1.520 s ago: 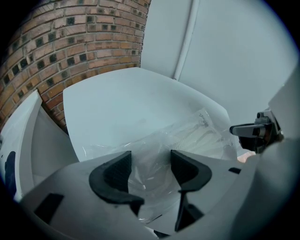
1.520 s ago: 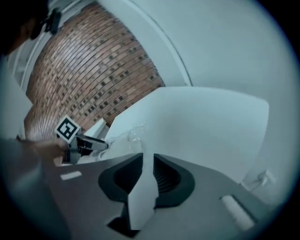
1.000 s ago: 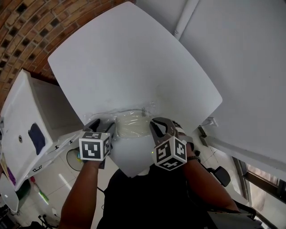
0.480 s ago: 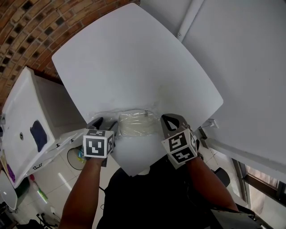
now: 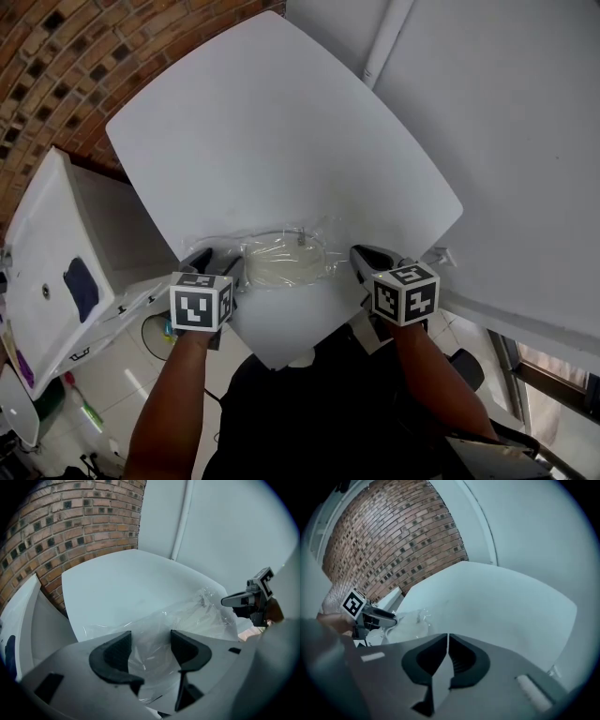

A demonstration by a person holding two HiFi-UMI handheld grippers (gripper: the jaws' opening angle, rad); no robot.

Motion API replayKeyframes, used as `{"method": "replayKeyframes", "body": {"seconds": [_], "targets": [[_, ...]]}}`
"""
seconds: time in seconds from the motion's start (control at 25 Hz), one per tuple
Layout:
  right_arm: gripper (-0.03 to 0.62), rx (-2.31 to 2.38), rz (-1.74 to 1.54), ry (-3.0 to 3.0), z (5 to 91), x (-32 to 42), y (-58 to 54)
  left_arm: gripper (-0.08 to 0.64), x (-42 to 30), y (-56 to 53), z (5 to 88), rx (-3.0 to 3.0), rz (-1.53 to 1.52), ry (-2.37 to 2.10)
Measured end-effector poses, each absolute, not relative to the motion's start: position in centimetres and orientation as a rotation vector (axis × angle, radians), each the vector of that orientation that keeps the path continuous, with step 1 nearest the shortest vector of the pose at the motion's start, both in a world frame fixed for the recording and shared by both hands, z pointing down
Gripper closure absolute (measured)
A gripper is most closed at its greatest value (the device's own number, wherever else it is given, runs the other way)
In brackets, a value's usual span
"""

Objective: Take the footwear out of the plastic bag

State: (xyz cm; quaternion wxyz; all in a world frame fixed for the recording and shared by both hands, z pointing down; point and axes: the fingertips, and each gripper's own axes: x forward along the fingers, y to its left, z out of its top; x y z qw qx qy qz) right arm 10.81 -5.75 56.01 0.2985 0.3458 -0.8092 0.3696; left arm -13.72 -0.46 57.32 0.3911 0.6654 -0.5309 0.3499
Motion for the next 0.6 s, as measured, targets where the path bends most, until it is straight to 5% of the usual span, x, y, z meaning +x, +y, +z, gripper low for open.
{"method": "replayKeyframes", "body": {"seconds": [0.6], "targets": [[0.589,0.613,0.742,-2.250,54.8,4.0,-6.1,0.296,-13.8,-0.4,57.0,1.812,0.790,-1.335]]}}
